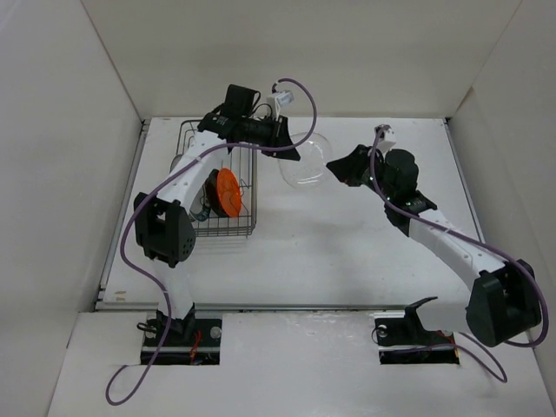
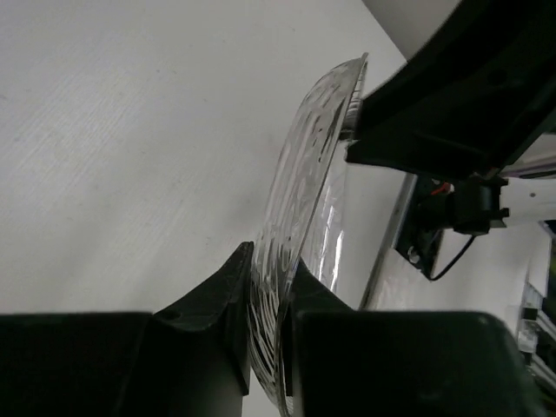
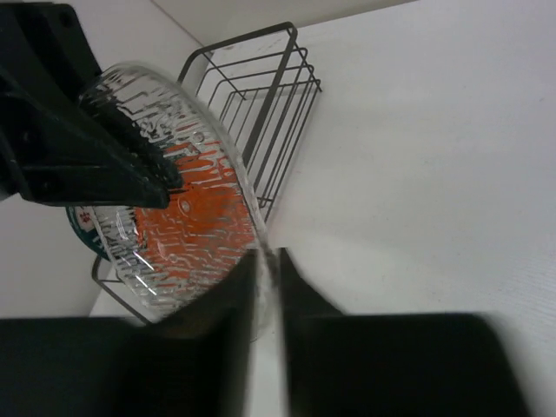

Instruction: Load the plates into the dish rack

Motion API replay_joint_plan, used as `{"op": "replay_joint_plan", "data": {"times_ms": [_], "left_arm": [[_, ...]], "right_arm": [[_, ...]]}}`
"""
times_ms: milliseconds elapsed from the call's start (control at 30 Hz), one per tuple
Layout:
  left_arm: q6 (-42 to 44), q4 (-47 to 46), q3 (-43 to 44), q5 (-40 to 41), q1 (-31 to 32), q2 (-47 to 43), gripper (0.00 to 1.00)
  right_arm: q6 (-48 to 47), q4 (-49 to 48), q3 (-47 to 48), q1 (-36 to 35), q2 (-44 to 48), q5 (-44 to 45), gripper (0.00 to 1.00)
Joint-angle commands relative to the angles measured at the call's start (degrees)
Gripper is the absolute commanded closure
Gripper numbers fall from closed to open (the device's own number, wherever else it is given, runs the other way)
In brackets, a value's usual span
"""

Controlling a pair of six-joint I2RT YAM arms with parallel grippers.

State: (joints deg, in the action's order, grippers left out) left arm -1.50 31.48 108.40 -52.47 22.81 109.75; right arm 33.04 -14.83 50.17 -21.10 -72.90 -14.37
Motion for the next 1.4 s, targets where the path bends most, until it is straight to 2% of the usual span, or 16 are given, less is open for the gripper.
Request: {"op": "replay_joint_plan", "data": {"times_ms": [0,67,100,233,267,367,433,533,733,967,1200,1233,1367], "left_arm": [[-0.7,-2.2,0.9,2.3,0.0,-0.9,1.00],[-0.7,-1.7,0.9,5.9,-0.5,-3.3,1.00],[-0.7,-0.7,0.9,8.7,-0.5,-4.3,1.00],[-2.4,1.3,-2.8,36.2,-0.5,-11.7,1.00],[-2.9,2.2,-3.8,49.6,0.3,-14.5,1.00],[-4.2,5.9,-6.2,67.4,0.3,-16.9,1.00],[-4.2,8.1,-7.8,71.3,0.8,-17.6,1.00],[-4.9,9.7,-11.5,74.2,0.8,-19.7,1.00],[-7.3,11.0,-17.0,74.2,0.8,-19.9,1.00],[-7.9,11.6,-22.5,70.8,0.8,-18.8,1.00],[-7.9,11.1,-23.1,67.6,0.8,-15.3,1.00],[-7.9,11.1,-23.1,66.8,0.8,-15.3,0.97],[-7.9,11.1,-22.5,65.0,0.8,-13.8,0.70]], "right_arm": [[1.1,-4.9,2.8,-0.5,-1.1,-0.8,0.45],[1.2,-4.3,3.4,-0.5,-1.6,1.1,0.05],[1.2,-1.8,4.4,-0.5,-2.1,2.4,0.00],[-0.4,9.6,8.3,-1.7,-3.2,13.3,0.00],[-0.4,11.9,9.2,-2.4,-4.0,15.8,0.00],[-0.4,17.5,11.4,-3.4,-5.2,21.2,0.00],[-1.0,19.7,12.2,-3.4,-5.8,21.8,0.00],[-1.0,20.2,12.2,-3.9,-6.4,21.8,0.00],[-1.0,20.2,12.2,-3.9,-6.9,21.8,0.00],[-0.4,20.2,9.8,-3.4,-3.9,21.8,0.00],[-0.4,20.2,8.7,-2.4,-2.2,21.2,0.00],[-0.4,20.2,8.7,-2.4,-2.2,20.7,0.00],[-0.4,20.7,8.2,-1.3,-0.9,20.2,0.00]]}}
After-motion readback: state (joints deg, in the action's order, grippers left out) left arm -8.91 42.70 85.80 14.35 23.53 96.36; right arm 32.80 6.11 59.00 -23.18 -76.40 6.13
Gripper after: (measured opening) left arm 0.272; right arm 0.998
